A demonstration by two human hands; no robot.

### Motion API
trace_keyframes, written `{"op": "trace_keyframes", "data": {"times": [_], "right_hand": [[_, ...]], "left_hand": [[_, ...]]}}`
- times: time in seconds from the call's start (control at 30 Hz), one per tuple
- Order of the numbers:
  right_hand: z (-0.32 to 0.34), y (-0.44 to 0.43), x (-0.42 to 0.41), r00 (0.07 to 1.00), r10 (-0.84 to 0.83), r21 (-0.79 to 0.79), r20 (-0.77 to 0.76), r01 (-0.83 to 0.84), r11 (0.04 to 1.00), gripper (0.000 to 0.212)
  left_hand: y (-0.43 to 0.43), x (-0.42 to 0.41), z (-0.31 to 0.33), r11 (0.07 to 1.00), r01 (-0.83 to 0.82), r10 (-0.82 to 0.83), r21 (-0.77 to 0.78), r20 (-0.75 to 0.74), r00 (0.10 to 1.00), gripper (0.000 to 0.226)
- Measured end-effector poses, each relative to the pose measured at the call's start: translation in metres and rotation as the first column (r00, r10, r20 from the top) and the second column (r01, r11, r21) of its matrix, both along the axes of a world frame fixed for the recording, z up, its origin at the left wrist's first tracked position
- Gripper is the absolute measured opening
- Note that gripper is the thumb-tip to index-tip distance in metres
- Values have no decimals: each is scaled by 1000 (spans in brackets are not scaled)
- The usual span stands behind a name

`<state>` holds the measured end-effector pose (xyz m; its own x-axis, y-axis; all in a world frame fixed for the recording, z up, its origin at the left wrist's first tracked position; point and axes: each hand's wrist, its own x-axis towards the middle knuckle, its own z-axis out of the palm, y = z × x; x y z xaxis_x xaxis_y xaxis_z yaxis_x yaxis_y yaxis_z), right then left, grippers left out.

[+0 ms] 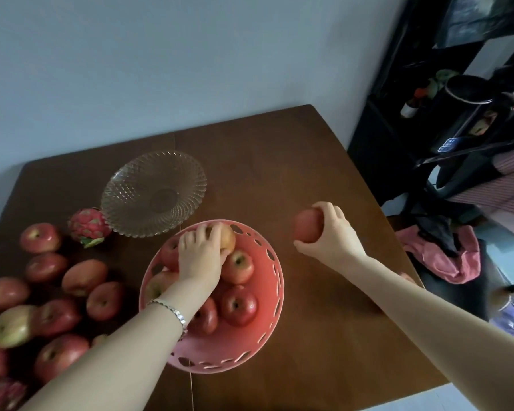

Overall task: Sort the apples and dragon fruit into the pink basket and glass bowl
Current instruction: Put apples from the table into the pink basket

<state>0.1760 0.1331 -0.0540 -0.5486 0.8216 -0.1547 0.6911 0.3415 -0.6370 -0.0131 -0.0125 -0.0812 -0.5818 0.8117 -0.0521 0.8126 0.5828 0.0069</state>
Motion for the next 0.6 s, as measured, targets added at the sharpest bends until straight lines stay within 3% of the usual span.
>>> {"op": "trace_keyframes", "data": {"times": [0.1, 0.17, 0.3, 0.47, 0.6], "right_hand": [[24, -31, -35, 958, 278, 22, -66, -277, 961, 80], [20, -47, -55, 911, 410, 81, 45, -412, 907, 80], [-2, -54, -71, 793, 497, 151, 352, -573, 806, 80], [-13, -51, -74, 823, 517, 48, 236, -541, 839, 87], [-22, -49, -65, 869, 477, 38, 127, -485, 874, 84]], "left_hand": [[-1, 0, -1, 1000, -24, 24, 1, 47, 999, 55], [-1, -1, 1, 999, -36, 36, -16, 40, 999, 53], [-2, 1, 4, 999, -41, 38, 29, 89, 995, 53], [-5, 3, 7, 995, -50, 38, 83, 141, 989, 54], [-9, 16, 11, 948, 88, -149, 306, 182, 972, 52]]}}
